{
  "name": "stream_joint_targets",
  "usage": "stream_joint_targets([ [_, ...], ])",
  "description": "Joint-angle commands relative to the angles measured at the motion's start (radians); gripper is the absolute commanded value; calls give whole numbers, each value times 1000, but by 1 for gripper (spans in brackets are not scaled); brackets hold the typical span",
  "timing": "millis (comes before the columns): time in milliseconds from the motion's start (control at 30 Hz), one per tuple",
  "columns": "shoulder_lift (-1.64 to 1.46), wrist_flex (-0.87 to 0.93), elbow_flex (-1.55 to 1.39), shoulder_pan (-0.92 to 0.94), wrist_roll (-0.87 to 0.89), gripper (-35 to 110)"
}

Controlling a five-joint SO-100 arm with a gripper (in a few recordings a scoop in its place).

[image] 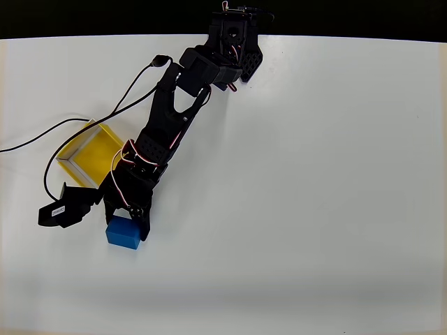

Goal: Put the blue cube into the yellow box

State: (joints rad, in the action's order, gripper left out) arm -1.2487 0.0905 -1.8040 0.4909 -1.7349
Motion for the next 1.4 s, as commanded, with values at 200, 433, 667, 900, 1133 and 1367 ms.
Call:
stream_joint_targets([
  [200, -463, 195, 120, 35, 74, 25],
  [433, -637, 265, 49, 126, 78, 25],
  [667, -788, 298, -112, 282, 94, 25],
  [900, -808, 298, -221, 451, 106, 25],
  [1133, -719, 249, -268, 518, 127, 24],
  [1367, -592, 156, -272, 502, 135, 24],
])
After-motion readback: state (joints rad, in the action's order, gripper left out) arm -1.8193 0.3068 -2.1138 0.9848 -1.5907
